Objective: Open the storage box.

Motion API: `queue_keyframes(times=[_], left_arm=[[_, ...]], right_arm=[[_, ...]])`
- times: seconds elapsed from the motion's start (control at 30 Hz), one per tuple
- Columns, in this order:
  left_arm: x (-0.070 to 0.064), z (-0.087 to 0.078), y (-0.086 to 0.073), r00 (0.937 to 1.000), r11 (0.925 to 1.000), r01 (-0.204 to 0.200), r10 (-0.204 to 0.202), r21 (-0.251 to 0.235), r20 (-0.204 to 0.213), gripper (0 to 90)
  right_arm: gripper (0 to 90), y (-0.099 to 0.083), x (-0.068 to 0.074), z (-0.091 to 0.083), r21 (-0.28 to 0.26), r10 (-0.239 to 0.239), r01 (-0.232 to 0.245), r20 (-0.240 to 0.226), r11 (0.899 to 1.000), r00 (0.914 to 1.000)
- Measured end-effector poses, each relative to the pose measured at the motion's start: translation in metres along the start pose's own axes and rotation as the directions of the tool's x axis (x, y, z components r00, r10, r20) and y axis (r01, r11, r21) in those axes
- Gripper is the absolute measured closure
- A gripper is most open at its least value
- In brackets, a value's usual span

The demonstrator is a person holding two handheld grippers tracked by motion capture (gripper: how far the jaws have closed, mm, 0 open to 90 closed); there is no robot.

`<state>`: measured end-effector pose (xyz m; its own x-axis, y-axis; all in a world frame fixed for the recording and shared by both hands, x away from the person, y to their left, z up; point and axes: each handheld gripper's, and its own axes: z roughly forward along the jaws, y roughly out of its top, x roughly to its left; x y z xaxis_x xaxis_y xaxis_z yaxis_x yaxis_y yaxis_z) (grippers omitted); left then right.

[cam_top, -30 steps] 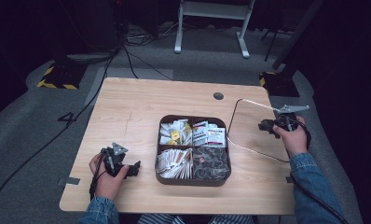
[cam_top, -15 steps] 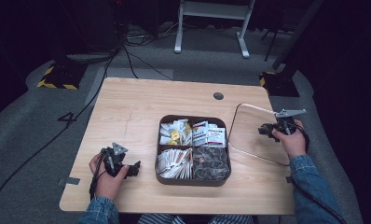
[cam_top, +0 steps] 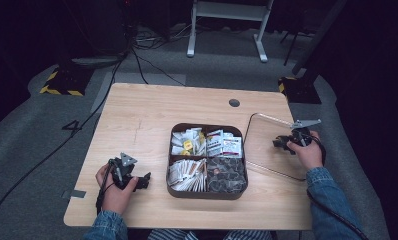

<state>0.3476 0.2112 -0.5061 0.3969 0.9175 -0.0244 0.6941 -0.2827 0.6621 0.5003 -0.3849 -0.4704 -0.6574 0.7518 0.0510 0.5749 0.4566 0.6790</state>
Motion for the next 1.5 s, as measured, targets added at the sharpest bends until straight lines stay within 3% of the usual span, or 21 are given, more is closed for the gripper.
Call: queue_keyframes(times=[0.57,0.7,0.87,1.0,1.1,1.17,1.5], left_arm=[[0.0,0.0,0.0,1.0,1.0,0.0,0.0,0.0,0.001,0.3],[0.0,0.0,0.0,1.0,1.0,0.001,-0.001,0.0,0.001,0.3],[0.0,0.0,0.0,1.0,1.0,0.0,0.0,-0.001,0.0,0.1],[0.0,0.0,0.0,1.0,1.0,0.0,0.0,-0.001,0.0,0.1],[0.0,0.0,0.0,1.0,1.0,-0.001,0.001,0.0,0.0,0.1],[0.0,0.0,0.0,1.0,1.0,-0.004,0.004,0.001,0.005,0.1],[0.0,0.0,0.0,1.0,1.0,-0.006,0.006,0.005,0.006,0.2]], right_arm=[[58.2,-0.008,-0.001,0.008,0.015,0.029,-0.029,0.002,0.999,0.9996],[50.9,-0.004,-0.002,0.0,-0.064,0.059,-0.06,-0.01,0.996,0.9982],[46.5,0.005,0.002,-0.012,-0.101,0.051,-0.052,-0.011,0.994,0.9986],[45.9,0.01,0.01,-0.021,-0.139,0.063,-0.065,-0.021,0.988,0.9978],[47.7,0.016,0.02,-0.027,-0.167,0.106,-0.117,-0.069,0.979,0.9919],[49.4,0.02,0.027,-0.031,-0.181,0.106,-0.119,-0.079,0.976,0.9912],[51.2,0.048,0.069,-0.051,-0.248,-0.008,-0.012,-0.082,0.969,0.9966]])
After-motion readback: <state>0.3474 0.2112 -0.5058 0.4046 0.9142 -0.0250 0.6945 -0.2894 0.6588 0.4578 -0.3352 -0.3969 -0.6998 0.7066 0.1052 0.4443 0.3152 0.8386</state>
